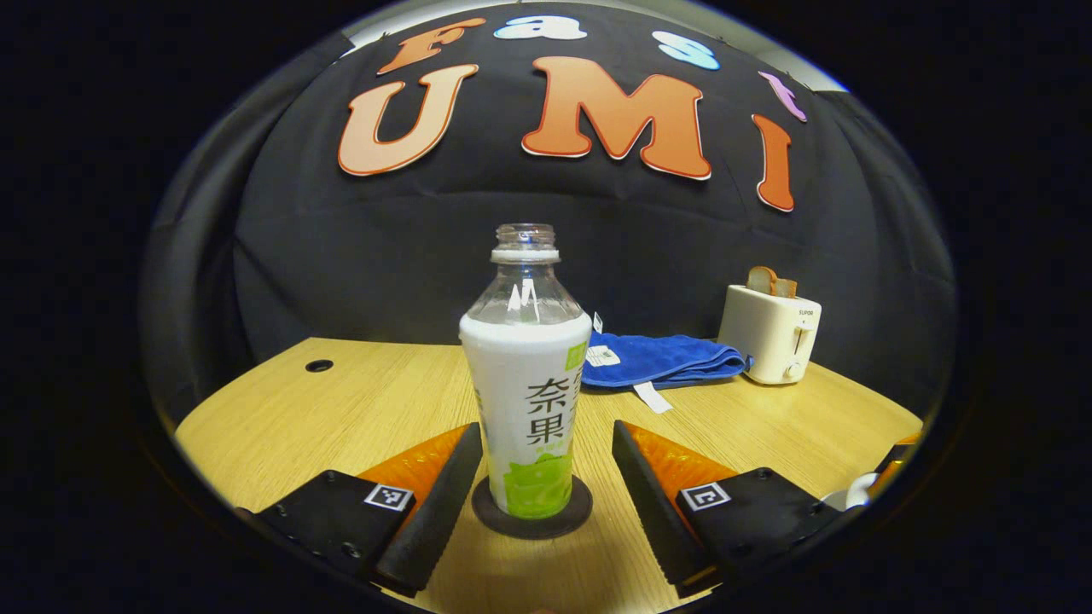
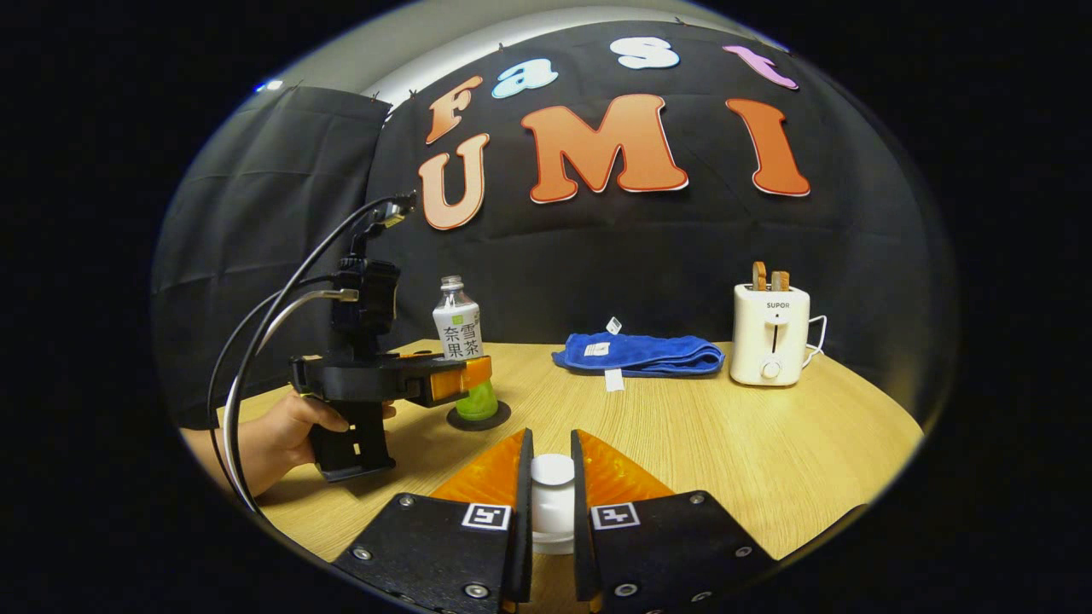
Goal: Open the teacup lid with one hand, grasp the water bottle and pour water into the teacup with the other hand; after pouring, place the water bottle on the coaster and then close the teacup lid.
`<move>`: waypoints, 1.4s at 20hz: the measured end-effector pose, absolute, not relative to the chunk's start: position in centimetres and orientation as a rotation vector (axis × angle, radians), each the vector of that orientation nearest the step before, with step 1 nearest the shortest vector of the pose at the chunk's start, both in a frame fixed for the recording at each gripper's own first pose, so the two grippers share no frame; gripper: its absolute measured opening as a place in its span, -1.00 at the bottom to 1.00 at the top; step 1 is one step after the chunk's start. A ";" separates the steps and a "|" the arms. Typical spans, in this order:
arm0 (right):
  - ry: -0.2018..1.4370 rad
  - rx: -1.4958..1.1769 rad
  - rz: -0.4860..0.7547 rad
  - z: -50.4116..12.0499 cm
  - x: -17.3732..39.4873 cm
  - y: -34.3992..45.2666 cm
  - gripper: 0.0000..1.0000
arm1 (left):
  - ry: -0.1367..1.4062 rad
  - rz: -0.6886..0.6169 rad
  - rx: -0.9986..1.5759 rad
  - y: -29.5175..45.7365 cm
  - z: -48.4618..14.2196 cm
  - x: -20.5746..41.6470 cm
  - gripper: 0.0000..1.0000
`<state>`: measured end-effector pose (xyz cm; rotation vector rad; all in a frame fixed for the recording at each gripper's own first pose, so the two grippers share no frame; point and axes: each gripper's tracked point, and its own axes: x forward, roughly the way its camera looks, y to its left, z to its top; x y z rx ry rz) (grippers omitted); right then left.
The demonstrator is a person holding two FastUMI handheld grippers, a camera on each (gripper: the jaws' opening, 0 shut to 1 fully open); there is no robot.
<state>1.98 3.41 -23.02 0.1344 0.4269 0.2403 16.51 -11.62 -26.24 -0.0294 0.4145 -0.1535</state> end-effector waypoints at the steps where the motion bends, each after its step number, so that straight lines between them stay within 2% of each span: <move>1: 0.432 0.134 0.241 -23.5 2.1 3.5 -0.60 | 0.404 -0.159 -0.032 -11.8 -25.6 15.9 0.94; 8: 0.462 0.124 0.252 -25.5 2.0 4.2 -0.60 | 0.317 -0.141 0.004 -10.7 -21.6 13.3 0.94; 14: 0.474 0.145 0.243 -25.3 1.9 4.2 -0.43 | 0.287 -0.122 0.011 -9.4 -19.9 12.2 0.94; 16: 0.466 0.142 0.225 -24.8 2.0 4.0 -0.20 | 0.279 -0.112 0.002 -8.8 -19.1 11.3 0.95; 17: 0.450 0.145 0.219 -24.2 1.9 3.8 0.02 | 0.273 -0.107 -0.001 -8.4 -18.7 11.0 0.95; 19: 0.402 0.162 0.211 -22.0 1.9 3.7 0.22 | 0.249 -0.093 -0.002 -7.7 -17.2 10.2 0.94; 20: 0.378 0.167 0.206 -21.1 1.8 3.6 0.21 | 0.234 -0.089 0.005 -7.3 -16.4 9.8 0.94; 21: 0.346 0.165 0.197 -19.7 1.8 3.5 0.40 | 0.217 -0.087 0.014 -7.1 -15.5 9.4 0.94; 28: 0.206 0.061 0.118 -11.4 0.2 2.4 0.59 | 0.155 -0.085 0.002 -5.1 -9.2 5.0 0.95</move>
